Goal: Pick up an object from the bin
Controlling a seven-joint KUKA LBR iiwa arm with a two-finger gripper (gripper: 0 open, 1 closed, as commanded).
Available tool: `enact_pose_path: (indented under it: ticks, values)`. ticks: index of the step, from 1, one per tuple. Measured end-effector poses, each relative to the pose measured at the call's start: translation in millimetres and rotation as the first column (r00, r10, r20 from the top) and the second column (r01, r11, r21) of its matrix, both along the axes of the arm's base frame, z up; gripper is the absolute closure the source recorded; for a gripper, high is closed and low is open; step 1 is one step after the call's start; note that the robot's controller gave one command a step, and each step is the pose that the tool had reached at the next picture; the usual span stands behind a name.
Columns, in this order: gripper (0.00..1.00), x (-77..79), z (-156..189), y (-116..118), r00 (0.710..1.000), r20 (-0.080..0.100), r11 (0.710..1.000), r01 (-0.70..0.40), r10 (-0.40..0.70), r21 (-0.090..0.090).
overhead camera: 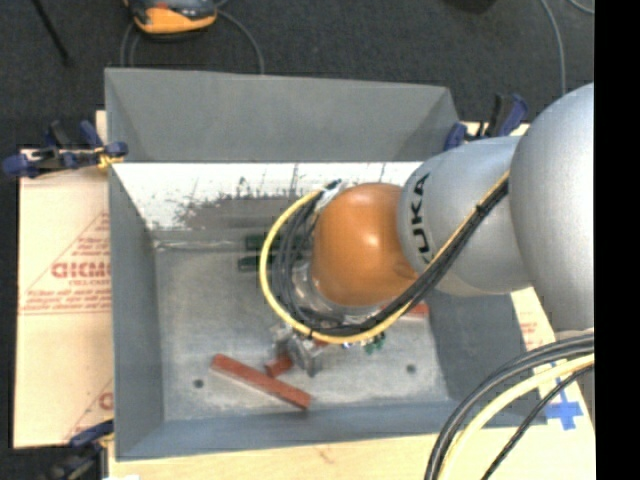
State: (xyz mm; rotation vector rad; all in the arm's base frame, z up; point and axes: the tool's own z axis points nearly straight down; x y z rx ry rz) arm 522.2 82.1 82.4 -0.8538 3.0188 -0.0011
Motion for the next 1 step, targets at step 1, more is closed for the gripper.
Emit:
enact_pose_path:
  ticks: [1]
  values:
    - [1.00, 44.8, 127.2, -72.4, 1.000, 0.001, 1.000, -0.002, 0.002, 0.000]
